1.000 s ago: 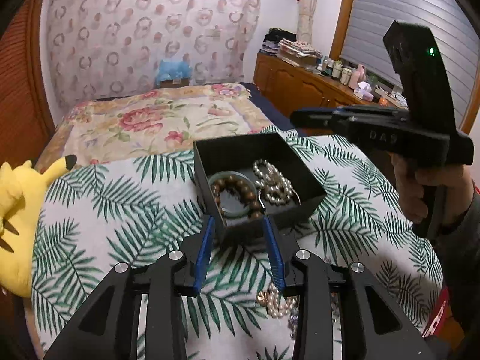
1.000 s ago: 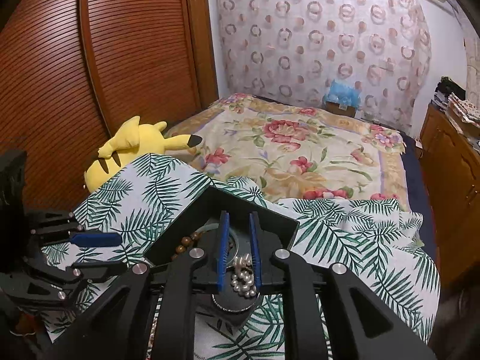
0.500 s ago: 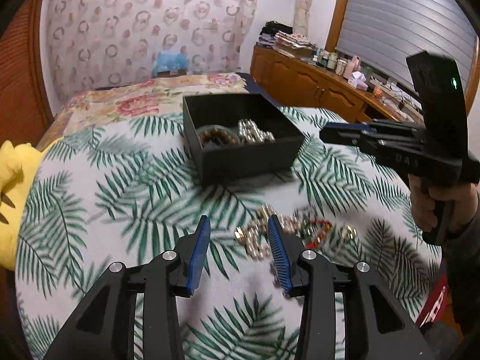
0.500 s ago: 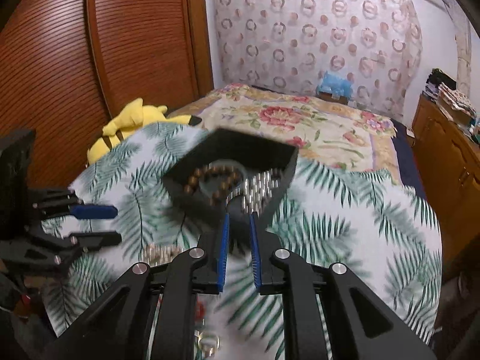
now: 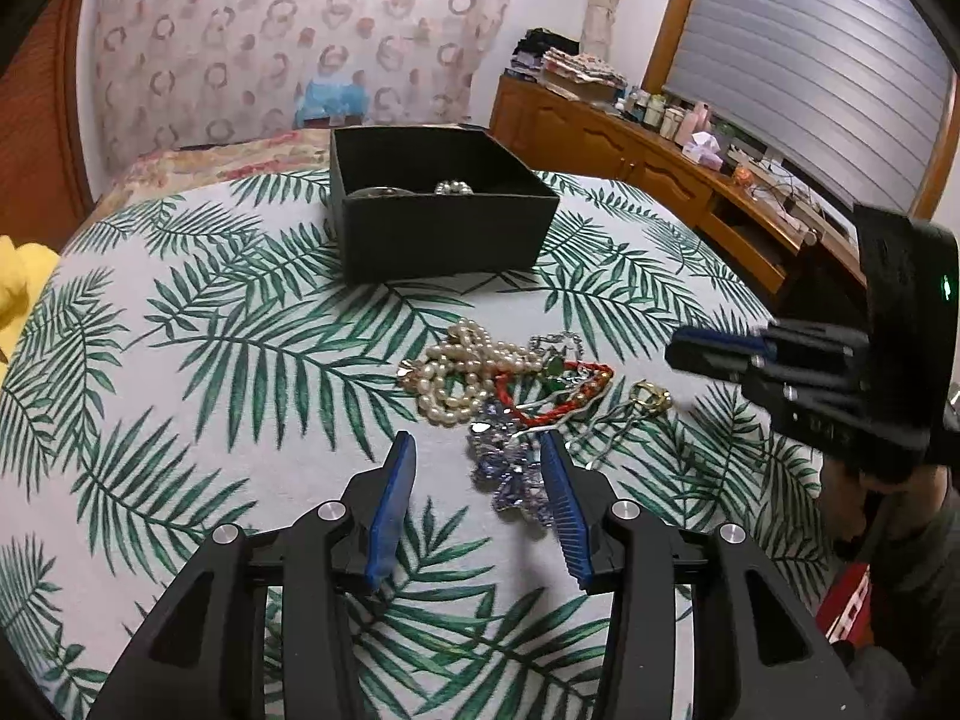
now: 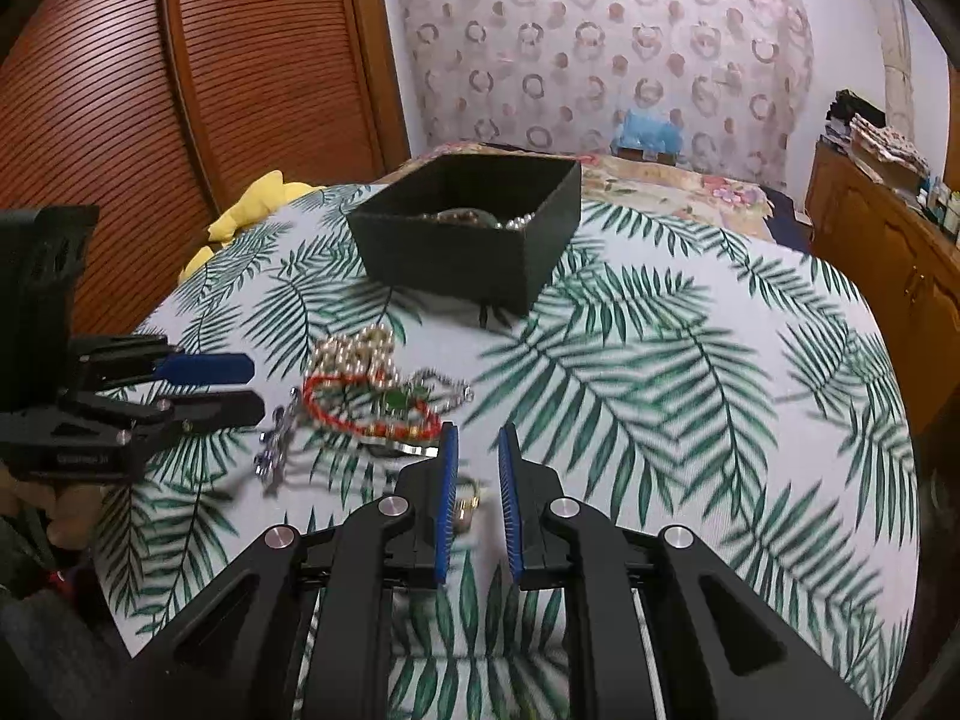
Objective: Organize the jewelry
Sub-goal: 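Grasp the blue crystal brooch with the left tool while the right tool reaches the gold ring, then lower the blue brooch into the box with the left tool while the right tool drops the gold ring in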
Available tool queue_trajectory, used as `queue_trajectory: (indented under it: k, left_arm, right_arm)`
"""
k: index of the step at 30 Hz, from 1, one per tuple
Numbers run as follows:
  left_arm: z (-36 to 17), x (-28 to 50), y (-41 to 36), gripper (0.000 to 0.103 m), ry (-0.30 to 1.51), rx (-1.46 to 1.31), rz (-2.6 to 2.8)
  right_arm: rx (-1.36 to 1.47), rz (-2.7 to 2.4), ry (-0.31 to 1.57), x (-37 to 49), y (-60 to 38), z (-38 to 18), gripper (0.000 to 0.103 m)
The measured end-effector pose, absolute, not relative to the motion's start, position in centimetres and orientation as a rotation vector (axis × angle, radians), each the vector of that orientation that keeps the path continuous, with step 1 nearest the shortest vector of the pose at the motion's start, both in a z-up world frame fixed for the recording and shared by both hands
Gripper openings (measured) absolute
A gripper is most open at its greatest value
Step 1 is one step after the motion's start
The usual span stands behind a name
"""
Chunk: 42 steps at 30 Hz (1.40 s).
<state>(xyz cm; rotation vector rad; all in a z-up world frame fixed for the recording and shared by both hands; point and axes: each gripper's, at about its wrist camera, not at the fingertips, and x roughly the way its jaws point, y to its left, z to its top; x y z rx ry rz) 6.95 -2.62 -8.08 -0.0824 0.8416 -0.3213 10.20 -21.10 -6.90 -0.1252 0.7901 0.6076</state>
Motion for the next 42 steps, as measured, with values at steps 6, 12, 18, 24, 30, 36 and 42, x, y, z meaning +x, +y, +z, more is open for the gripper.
queue_trajectory:
  k: [6, 12, 18, 24, 30, 36, 42]
  left_arm:
    - [-8.6, 7.7, -3.4, 0.042, 0.867, -0.092, -0.315]
    - [-9.4, 8.4, -4.3, 0.042, 0.893, -0.07, -0.281]
    - [-9.6, 8.1, -4.3, 0.039, 0.882, -0.068, -0.257]
    - [-9.4, 8.0, -4.5, 0.024, 0.878, -0.062, -0.264]
    - [-8.9, 7.3, -4.1, 0.024, 0.853, -0.018, -0.233]
    - [-8.4, 6.3, -2.4, 0.024, 0.829, -0.006, -0.191]
    - [-7.7, 5.6, -0.4, 0.024, 0.793, -0.031, -0.16]
  right_arm:
    - [-0.141, 0.589, 0.799, 8.4, -21.3, -7.8, 0.028]
    - [-0.151, 0.574, 0.794, 7.6, -21.2, -8.2, 0.029]
    - [-0.153, 0.575, 0.795, 7.5, -21.2, -8.5, 0.03]
    - [-0.138, 0.576, 0.795, 7.5, -21.5, -8.6, 0.03]
    - [-0.138, 0.578, 0.797, 7.5, -21.6, -8.6, 0.03]
    - [-0.146, 0.583, 0.796, 7.5, -21.4, -8.6, 0.03]
    - [-0.181, 0.58, 0.799, 8.1, -20.7, -8.2, 0.03]
